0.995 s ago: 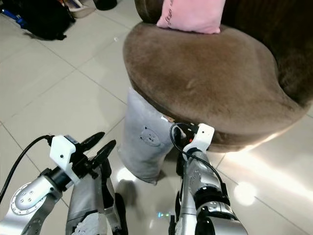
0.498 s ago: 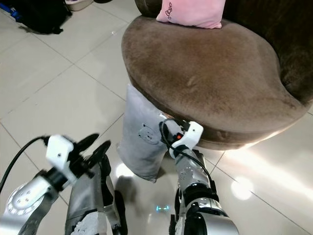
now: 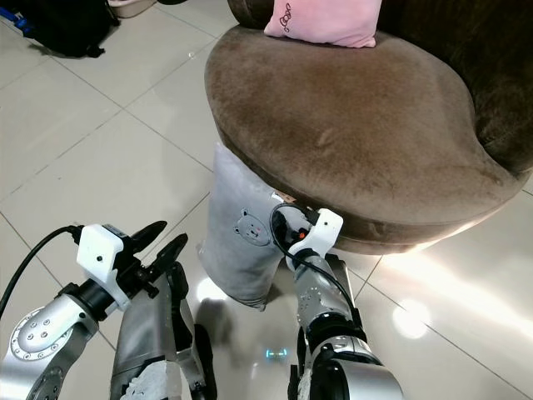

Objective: Move the pillow to the sofa from floor

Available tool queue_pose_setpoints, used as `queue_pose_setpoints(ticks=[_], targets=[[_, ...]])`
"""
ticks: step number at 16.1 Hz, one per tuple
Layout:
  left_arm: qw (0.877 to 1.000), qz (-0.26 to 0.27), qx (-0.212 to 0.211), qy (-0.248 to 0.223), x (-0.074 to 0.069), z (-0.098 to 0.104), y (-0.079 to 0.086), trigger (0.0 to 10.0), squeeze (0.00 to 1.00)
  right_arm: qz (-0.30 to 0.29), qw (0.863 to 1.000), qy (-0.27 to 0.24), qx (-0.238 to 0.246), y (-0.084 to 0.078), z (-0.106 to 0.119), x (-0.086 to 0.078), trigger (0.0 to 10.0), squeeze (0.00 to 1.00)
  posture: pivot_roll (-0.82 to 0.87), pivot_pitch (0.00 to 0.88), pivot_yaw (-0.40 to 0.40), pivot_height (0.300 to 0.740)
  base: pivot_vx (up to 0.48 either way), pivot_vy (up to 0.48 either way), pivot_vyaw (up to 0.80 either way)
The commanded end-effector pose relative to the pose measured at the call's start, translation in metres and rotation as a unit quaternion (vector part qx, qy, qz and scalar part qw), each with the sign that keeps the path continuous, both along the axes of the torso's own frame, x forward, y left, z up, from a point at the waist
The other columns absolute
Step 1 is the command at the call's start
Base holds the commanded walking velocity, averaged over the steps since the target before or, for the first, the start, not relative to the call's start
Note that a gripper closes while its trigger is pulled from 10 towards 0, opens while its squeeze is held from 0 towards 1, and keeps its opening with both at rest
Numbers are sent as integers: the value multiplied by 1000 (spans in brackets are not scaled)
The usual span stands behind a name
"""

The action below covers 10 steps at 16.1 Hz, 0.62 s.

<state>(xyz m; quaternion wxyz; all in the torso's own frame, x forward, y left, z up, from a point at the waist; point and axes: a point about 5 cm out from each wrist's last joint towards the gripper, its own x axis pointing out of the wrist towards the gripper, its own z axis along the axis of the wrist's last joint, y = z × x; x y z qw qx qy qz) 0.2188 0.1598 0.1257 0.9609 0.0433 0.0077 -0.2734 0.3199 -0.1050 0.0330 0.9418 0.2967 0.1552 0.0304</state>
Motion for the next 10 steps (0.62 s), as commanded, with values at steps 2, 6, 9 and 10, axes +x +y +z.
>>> queue_pose_setpoints(ticks=[2,6,9,10], targets=[[1000,7,9,15,-2,-7,5,10000,0,0,1000,15,-6,7,-6,-5,0,0,113,247,94,480,0,0,0],[1000,4,6,19,-2,-8,5,10000,0,10,1000,11,-7,11,-7,-6,0,0,112,243,93,480,0,0,0],[1000,4,9,19,0,-7,5,10000,0,19,1000,5,-5,13,-4,-4,0,0,115,252,96,480,0,0,0],[1000,4,9,19,0,-7,5,10000,0,18,1000,4,-4,14,-4,-4,0,0,115,257,98,480,0,0,0]])
